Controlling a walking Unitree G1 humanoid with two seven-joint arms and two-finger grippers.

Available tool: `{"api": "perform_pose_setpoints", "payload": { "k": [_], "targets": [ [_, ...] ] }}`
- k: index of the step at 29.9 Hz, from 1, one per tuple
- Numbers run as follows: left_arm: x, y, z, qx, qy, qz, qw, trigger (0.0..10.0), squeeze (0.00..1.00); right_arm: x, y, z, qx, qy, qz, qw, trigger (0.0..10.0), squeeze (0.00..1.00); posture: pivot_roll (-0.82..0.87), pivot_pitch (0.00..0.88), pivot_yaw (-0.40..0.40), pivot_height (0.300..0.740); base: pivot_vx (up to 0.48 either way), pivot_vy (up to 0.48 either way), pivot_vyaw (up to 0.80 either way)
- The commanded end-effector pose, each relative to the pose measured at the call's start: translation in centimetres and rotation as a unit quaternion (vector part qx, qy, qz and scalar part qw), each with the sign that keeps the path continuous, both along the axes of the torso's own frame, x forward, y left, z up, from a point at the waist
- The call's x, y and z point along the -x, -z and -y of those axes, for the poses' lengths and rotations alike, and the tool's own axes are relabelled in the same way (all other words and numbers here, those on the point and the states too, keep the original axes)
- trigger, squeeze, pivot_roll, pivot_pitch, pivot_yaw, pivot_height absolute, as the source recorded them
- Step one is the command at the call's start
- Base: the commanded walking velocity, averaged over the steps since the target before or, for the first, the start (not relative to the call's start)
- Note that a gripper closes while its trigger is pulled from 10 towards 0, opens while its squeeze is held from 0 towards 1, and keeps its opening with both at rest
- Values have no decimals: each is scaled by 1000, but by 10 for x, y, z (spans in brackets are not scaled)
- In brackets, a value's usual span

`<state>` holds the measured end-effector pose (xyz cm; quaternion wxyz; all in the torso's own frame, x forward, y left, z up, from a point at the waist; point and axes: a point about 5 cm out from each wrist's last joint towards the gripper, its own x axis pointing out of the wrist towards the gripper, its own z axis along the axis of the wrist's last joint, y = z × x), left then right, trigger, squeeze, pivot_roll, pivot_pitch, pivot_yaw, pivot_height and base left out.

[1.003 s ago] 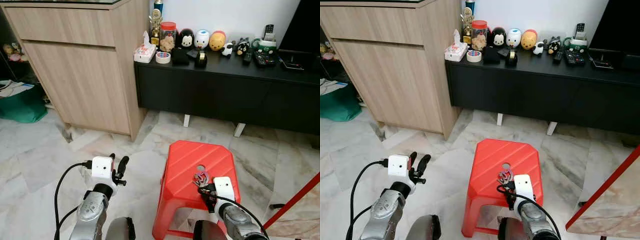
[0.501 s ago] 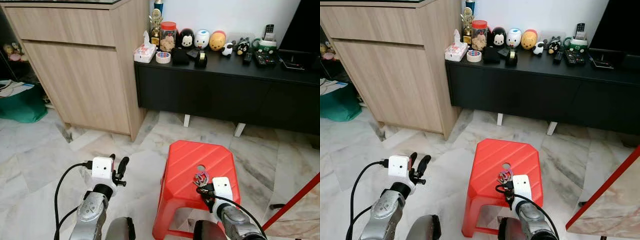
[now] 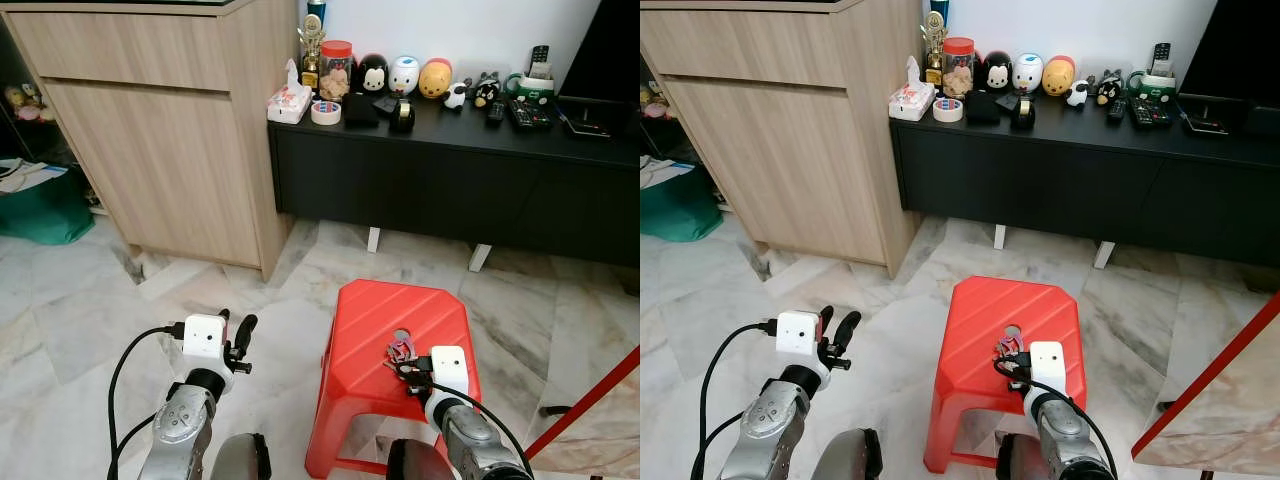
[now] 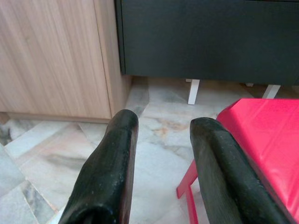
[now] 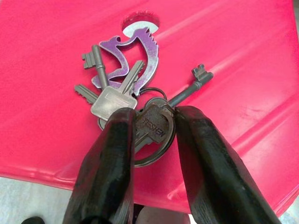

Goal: Hang keys on a hook

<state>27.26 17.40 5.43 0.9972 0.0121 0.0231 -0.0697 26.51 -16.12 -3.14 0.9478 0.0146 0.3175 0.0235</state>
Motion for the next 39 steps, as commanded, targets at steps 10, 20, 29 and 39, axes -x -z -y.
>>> {"api": "perform_pose_setpoints", "payload": {
  "k": [10,20,29,39],
  "targets": [
    [2,5,0,-13,4,-13,1000,10000,0,-11,-13,0,-15,11,55,998,0,0,49,20,-28,596,0,0,0],
    [2,7,-1,-14,3,-16,1000,10000,0,-22,-39,0,-39,18,175,984,0,0,45,16,-28,596,0,0,0],
    [-1,5,-3,-16,0,-14,1000,10000,0,-20,-60,3,-47,23,250,967,0,0,41,0,-27,596,0,0,0],
    [-6,3,1,-14,6,-9,1000,10000,0,-24,-67,-3,-53,11,257,965,10000,0,35,0,-18,596,0,0,0]
  ]
}}
